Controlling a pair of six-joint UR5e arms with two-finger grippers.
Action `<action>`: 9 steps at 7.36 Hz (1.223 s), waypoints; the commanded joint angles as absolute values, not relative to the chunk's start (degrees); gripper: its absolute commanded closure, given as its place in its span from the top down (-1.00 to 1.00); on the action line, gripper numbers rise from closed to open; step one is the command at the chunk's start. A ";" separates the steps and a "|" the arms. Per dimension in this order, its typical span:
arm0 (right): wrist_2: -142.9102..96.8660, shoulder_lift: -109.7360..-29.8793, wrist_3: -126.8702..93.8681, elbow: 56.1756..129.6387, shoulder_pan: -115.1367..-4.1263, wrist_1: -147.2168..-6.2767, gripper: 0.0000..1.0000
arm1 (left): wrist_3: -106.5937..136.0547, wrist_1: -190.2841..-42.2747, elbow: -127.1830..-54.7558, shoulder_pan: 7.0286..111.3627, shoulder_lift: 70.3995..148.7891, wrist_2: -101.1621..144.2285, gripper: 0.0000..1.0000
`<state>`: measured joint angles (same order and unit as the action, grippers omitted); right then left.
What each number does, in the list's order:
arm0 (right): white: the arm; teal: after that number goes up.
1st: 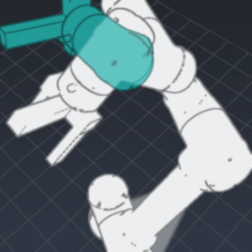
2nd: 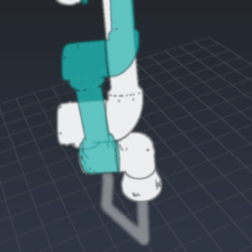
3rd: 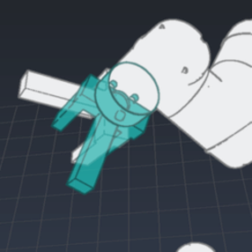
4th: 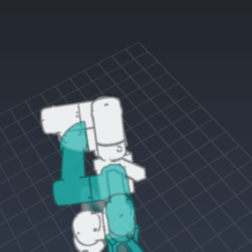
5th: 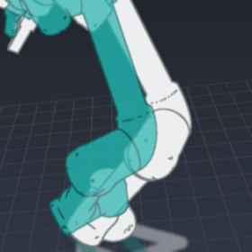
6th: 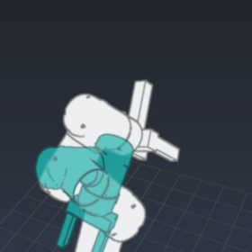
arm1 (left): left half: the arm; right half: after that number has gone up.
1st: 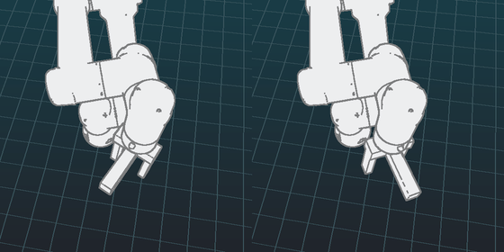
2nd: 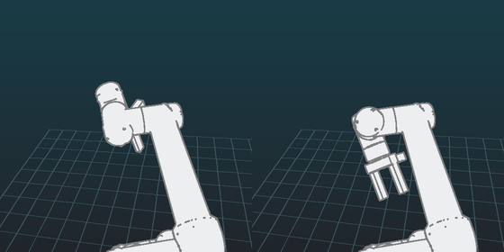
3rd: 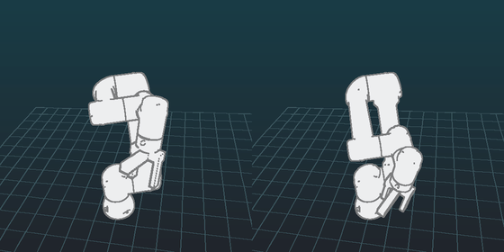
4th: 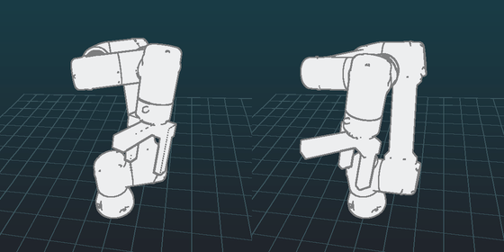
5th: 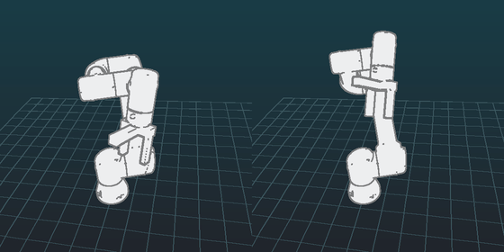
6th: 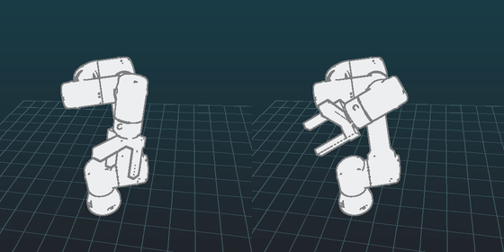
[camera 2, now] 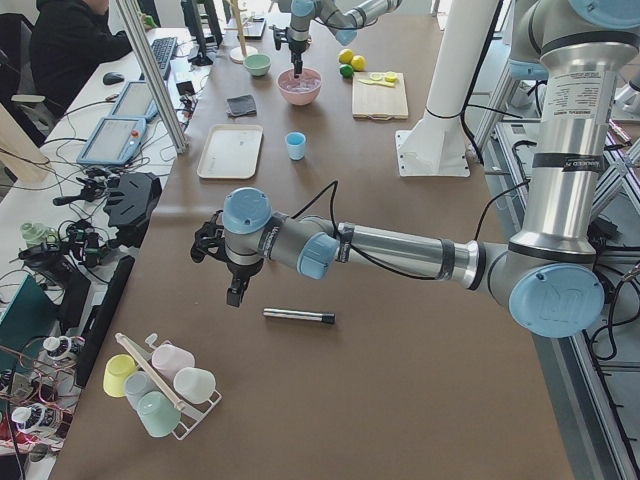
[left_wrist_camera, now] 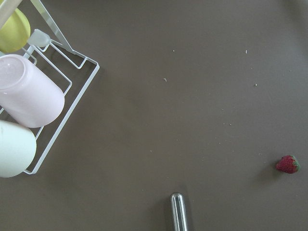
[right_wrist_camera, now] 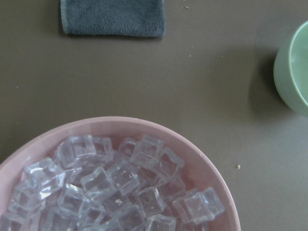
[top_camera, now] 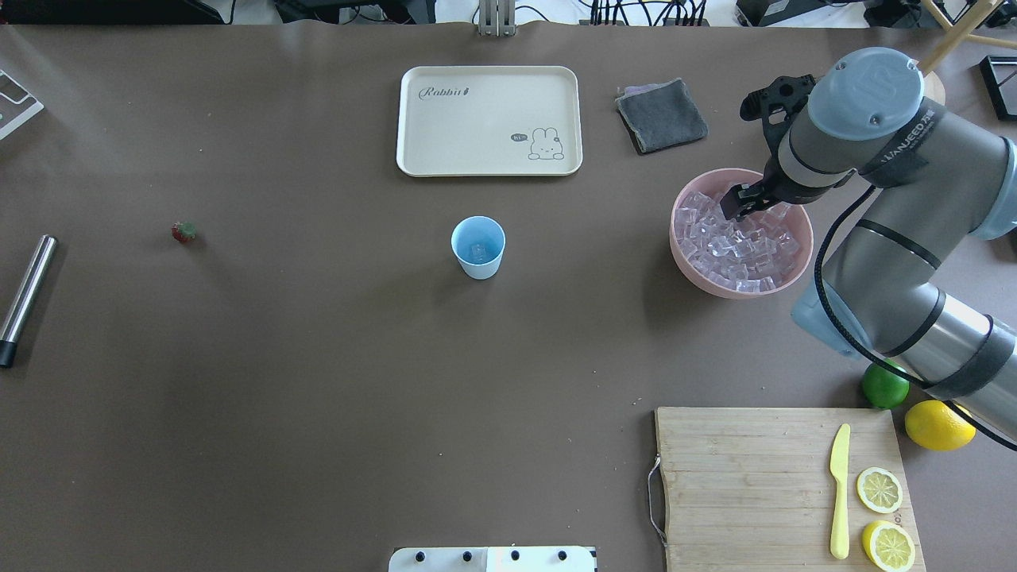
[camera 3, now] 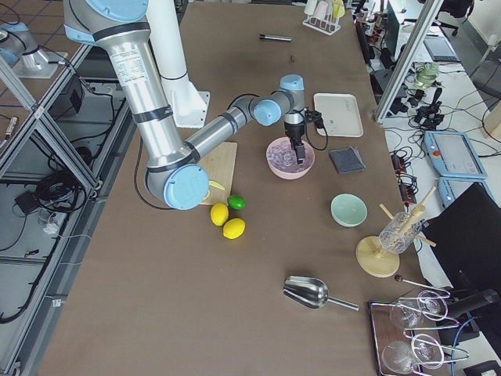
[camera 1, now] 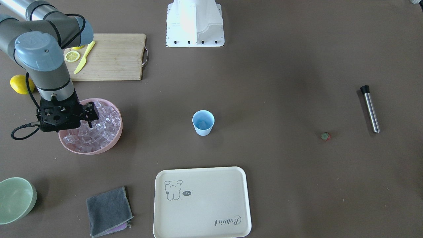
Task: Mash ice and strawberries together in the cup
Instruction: 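Lower the right gripper into the ice and close on a cube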
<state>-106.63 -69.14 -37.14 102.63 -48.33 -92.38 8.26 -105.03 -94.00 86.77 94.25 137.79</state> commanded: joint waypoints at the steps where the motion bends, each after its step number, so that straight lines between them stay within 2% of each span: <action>1: -109.23 -69.61 -37.61 104.32 -48.43 -92.64 0.98 | 8.26 -105.03 -93.95 86.75 94.75 137.72 0.97; 4: -110.65 -72.16 -47.07 108.53 -45.63 -92.64 0.97 | 8.35 -105.03 -94.48 86.75 94.83 137.73 0.97; 8: -109.07 -71.90 -51.05 108.37 -43.51 -95.88 0.97 | 8.26 -105.03 -95.27 86.84 93.87 137.81 0.97; 9: -108.72 -71.63 -51.24 108.20 -42.98 -95.89 0.69 | 8.35 -105.03 -95.53 86.92 93.78 137.81 0.97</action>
